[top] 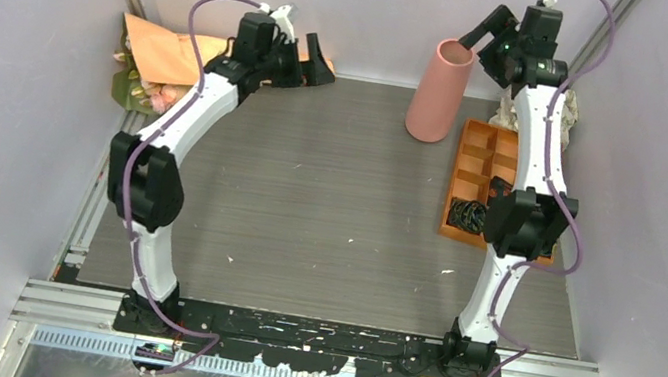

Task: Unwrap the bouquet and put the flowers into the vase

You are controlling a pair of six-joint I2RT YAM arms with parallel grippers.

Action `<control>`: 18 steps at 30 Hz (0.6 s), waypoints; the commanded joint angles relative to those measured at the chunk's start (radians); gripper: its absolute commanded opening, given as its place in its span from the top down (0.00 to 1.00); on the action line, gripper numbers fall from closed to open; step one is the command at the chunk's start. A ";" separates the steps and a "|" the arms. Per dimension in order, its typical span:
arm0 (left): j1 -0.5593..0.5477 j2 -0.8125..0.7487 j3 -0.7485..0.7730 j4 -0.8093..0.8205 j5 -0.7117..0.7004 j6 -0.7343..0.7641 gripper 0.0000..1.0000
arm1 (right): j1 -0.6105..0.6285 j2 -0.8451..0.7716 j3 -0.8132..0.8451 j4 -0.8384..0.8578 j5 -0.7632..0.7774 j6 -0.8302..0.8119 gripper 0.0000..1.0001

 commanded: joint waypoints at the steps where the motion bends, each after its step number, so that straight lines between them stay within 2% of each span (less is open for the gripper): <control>1: -0.028 0.136 0.177 0.039 0.062 -0.029 0.03 | -0.027 -0.207 -0.119 0.174 0.006 0.045 0.11; 5: -0.044 0.369 0.423 -0.018 0.145 -0.069 0.03 | -0.101 -0.313 -0.327 0.323 -0.006 0.150 0.40; 7: -0.046 0.484 0.560 -0.049 0.177 -0.099 0.04 | -0.145 -0.303 -0.356 0.330 -0.051 0.199 0.61; 8: -0.050 0.535 0.613 -0.051 0.184 -0.112 0.04 | -0.168 -0.289 -0.370 0.337 -0.091 0.226 0.75; 10: -0.060 0.623 0.704 -0.022 0.194 -0.140 0.04 | -0.204 -0.260 -0.404 0.381 -0.179 0.281 0.91; 12: -0.068 0.681 0.746 0.045 0.209 -0.180 0.04 | -0.221 -0.226 -0.435 0.428 -0.233 0.320 0.98; 18: -0.092 0.849 0.883 0.210 0.221 -0.332 0.02 | -0.222 -0.081 -0.428 0.499 -0.332 0.379 0.99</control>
